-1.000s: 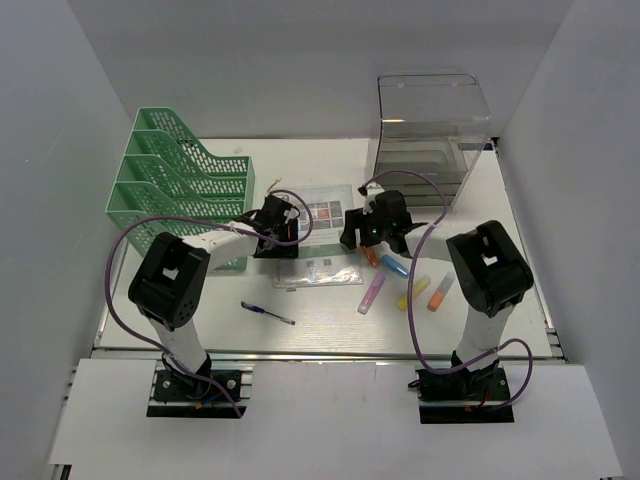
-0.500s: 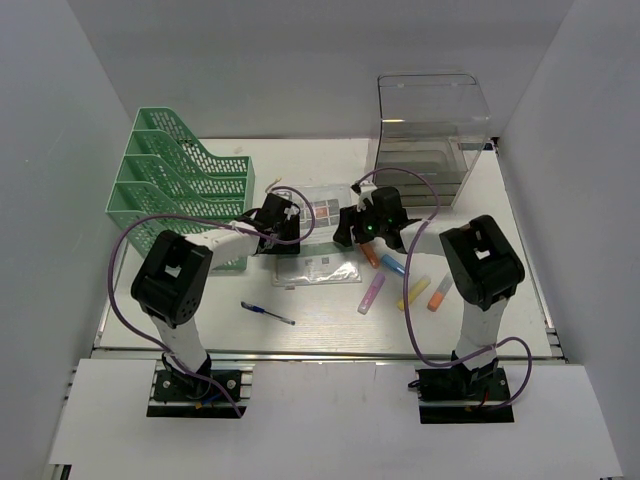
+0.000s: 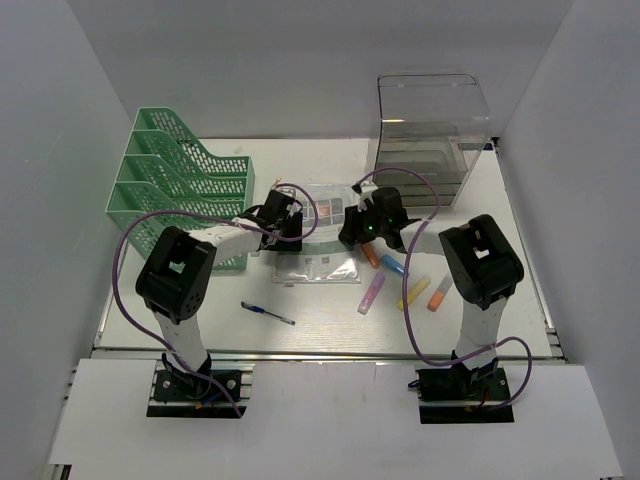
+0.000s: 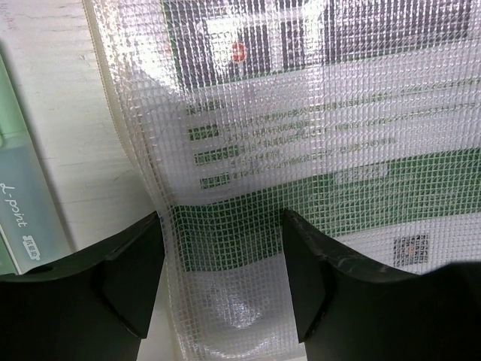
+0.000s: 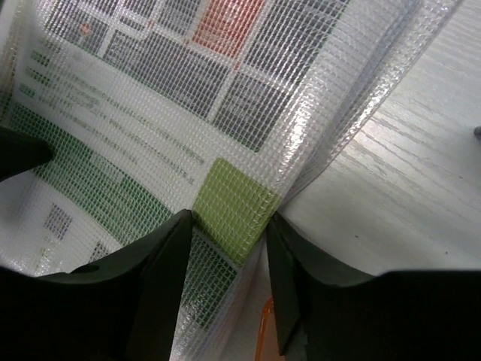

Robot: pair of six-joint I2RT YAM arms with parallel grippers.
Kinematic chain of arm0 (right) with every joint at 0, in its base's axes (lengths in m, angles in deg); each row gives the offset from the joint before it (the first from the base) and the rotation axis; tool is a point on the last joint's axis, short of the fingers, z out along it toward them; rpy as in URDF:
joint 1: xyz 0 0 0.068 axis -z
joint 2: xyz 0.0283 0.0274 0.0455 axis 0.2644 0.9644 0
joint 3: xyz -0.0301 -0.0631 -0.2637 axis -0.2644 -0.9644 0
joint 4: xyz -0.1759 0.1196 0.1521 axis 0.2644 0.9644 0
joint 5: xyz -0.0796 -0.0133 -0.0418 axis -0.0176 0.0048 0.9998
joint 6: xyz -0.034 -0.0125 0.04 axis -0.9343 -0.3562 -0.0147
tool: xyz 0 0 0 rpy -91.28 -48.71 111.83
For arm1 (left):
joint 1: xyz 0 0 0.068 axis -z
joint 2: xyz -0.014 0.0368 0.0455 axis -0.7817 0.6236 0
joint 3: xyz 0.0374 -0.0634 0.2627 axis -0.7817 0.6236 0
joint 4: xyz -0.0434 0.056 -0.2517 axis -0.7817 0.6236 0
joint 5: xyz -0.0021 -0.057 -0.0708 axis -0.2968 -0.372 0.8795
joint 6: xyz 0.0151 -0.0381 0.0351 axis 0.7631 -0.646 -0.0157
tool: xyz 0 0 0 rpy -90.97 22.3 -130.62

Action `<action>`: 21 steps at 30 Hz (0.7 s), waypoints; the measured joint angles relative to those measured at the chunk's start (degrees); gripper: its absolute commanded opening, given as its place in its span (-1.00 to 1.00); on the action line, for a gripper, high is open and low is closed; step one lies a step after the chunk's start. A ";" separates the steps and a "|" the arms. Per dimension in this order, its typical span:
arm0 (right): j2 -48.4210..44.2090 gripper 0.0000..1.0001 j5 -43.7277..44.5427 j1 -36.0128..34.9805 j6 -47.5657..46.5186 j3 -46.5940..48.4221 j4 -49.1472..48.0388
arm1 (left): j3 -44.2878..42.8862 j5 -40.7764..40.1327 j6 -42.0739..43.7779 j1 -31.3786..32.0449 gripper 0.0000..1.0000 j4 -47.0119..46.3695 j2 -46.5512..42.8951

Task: Organize the desk

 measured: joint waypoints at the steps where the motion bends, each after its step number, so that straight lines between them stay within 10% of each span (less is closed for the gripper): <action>1: 0.00 -0.17 0.15 0.09 -0.04 -0.02 0.15 | 0.00 0.00 0.00 0.02 0.43 0.00 0.00; 9: -0.02 -0.45 -1.40 0.61 0.11 -0.87 -0.13 | 0.68 -0.07 0.09 0.17 0.43 -0.79 -0.17; 14: -0.11 -1.00 -2.95 0.81 0.07 -0.96 -0.24 | 0.96 -0.61 0.22 0.57 0.45 -1.18 -0.11; 21: -1.16 -1.00 -6.21 1.09 -1.18 -0.96 1.25 | 1.03 -1.75 0.20 1.57 0.68 -1.51 -0.44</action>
